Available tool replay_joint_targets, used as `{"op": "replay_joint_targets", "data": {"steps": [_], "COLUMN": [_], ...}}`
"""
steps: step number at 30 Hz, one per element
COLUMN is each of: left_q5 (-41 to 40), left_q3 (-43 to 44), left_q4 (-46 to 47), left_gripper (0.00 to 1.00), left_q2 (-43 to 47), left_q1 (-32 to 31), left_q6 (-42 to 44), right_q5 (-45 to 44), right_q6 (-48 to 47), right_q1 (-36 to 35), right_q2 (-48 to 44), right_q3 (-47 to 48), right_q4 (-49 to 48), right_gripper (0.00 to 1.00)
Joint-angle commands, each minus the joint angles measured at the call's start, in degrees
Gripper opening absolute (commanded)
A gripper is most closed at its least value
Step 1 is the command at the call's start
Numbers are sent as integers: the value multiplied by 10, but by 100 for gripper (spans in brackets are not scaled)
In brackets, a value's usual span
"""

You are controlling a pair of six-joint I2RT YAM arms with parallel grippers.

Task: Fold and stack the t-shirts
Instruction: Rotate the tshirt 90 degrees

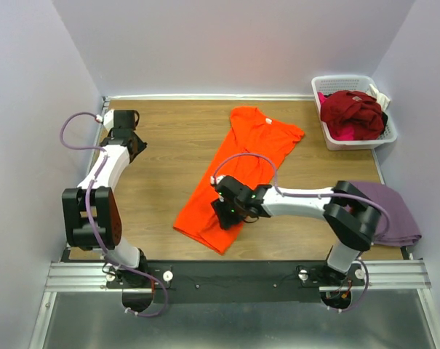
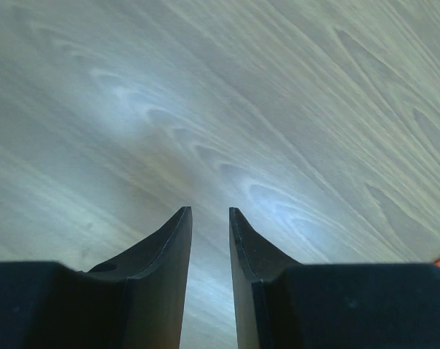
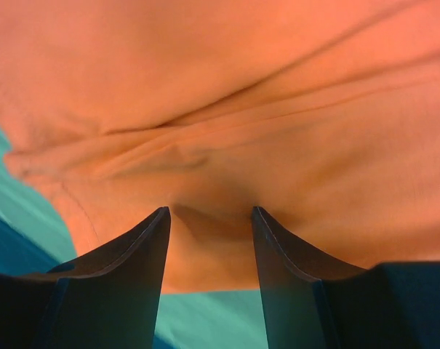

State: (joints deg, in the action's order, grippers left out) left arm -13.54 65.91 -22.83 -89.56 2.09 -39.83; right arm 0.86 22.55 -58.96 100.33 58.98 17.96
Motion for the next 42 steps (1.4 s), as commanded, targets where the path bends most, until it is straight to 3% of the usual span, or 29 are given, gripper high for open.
{"op": "replay_joint_targets", "data": {"steps": [1, 8, 15, 19, 22, 27, 37, 42], "left_q5": [15, 31, 102, 133, 160, 161, 154, 109], "left_q3": [40, 161, 288, 364, 411, 482, 528, 652], "left_q4": [10, 25, 60, 60, 67, 69, 61, -56], "left_gripper": [36, 36, 36, 36, 36, 36, 39, 39], "left_q2": [-42, -130, -243, -324, -365, -419, -508, -575], "left_q1": [-57, -186, -291, -328, -351, -374, -385, -384], "left_q6": [15, 48, 101, 129, 151, 169, 151, 112], "right_q5": [-2, -75, -319, -472, -524, -540, -509, -500], "right_q6": [50, 105, 197, 225, 239, 257, 303, 317], "right_q1": [-6, -6, -5, -4, -2, 20, 41, 42], "right_q2": [-77, -216, -364, -373, -360, -349, -357, -361], "right_q3": [-77, -77, -57, -33, -19, -26, -64, -73], "right_q4": [118, 149, 168, 190, 198, 201, 201, 201], "right_gripper": [57, 56, 58, 59, 60, 61, 61, 61]}}
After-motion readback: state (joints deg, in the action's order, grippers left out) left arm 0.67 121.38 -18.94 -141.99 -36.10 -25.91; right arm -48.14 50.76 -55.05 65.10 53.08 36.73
